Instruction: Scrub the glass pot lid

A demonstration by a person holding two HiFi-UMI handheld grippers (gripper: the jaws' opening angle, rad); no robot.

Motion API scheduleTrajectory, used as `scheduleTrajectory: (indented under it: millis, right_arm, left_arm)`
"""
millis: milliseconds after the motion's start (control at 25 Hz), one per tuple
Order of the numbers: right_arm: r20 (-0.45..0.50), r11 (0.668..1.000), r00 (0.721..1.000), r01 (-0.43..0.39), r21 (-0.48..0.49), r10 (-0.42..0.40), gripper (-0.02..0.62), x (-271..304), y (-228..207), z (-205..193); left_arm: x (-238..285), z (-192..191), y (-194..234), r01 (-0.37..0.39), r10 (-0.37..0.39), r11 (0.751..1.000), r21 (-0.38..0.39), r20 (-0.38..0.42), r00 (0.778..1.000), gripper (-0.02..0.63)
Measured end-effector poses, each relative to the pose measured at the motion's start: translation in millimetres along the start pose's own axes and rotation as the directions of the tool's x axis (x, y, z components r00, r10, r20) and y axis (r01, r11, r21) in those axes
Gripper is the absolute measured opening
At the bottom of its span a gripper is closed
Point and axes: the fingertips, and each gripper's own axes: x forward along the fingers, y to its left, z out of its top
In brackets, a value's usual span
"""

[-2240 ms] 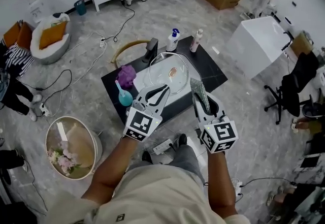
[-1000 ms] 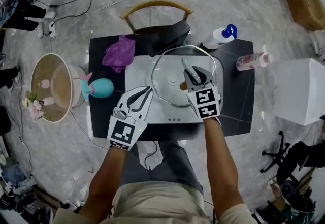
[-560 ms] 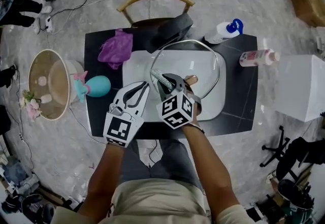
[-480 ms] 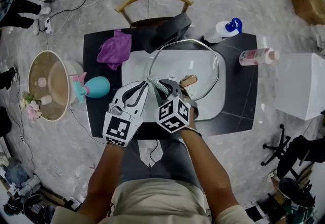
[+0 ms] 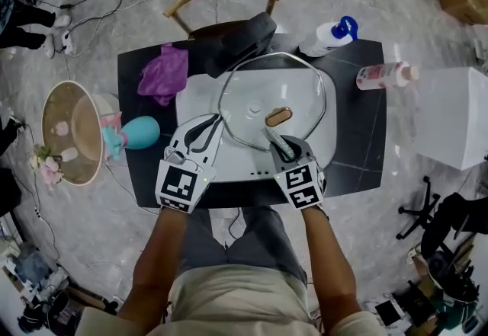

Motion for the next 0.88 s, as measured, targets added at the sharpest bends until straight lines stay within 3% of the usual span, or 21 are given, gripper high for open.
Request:
scheduleTrajectory:
  millis: [280, 520, 720, 880]
  right_arm:
    - [0.016, 0.980, 0.986, 0.165, 0.114, -0.168, 0.087, -32.4, -89.6, -10.8]
    - [0.121, 0.962, 0.959, 0.239, 0.131, -0.255, 0.087, -36.3, -138.5, 51.2]
    - [0.179, 0.983, 0.967, 0.169, 0.076, -0.180, 0.087, -3.2, -116.1, 110.9]
    - [0.144, 0.994, 0.984, 0.108, -0.016, -0.105, 0.086, 22.6, -71.8, 129.1]
  left_arm:
    - [20.3, -7.2, -19.1, 0.030, -0.030, 1.000, 0.009, -0.025, 0.999, 0.034]
    - [18.3, -10.0, -25.8, 0.033, -0.033, 0.999, 0.004, -0.030, 0.999, 0.034]
    - [9.7, -13.1, -21.3, 0.019, -0.019, 1.000, -0.001, -0.031, 0.999, 0.034]
    - [0.2, -17.5, -11.7, -0.001, 0.001, 1.000, -0.008, -0.035, 0.999, 0.034]
